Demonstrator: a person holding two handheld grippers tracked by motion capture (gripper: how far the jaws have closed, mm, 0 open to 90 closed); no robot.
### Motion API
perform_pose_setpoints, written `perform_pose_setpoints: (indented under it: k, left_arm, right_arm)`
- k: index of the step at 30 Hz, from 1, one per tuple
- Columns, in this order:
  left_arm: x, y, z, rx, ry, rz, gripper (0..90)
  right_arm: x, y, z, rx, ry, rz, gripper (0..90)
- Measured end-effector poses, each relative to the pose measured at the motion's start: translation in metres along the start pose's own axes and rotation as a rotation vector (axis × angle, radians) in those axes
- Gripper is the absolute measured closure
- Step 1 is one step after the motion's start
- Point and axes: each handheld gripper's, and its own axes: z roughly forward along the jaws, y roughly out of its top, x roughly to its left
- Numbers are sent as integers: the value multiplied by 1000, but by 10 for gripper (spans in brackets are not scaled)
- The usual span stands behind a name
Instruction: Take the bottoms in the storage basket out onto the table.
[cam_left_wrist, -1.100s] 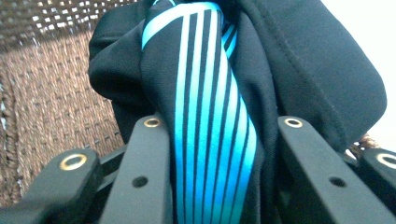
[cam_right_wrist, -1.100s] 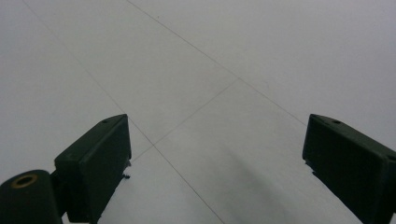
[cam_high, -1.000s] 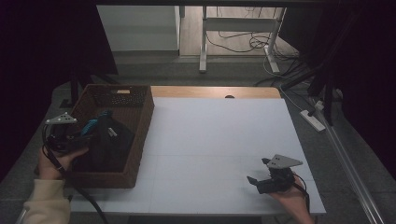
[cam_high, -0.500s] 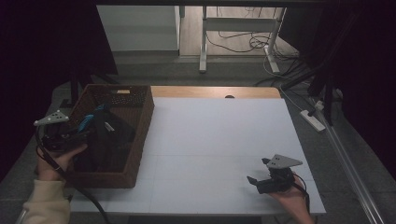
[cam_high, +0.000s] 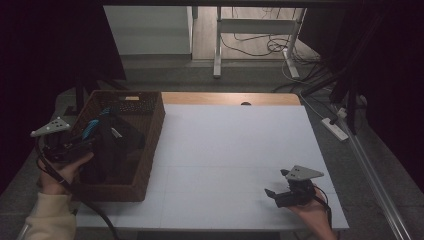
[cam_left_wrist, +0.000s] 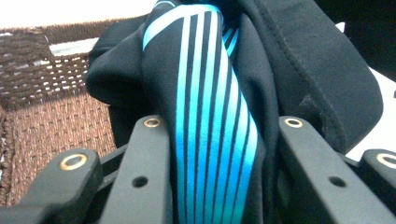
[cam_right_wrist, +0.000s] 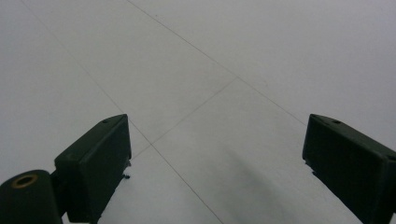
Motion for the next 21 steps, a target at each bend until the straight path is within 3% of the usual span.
perform_pose_setpoints:
  k: [9, 21]
  left_arm:
    - [-4, 3, -1, -28, -47, -13, 693]
    - [-10, 7, -9, -82, -59, -20, 692]
  right_arm:
    - [0, 0, 0, 1, -2, -1, 78]
    - [0, 0, 0, 3, -8, -5, 78]
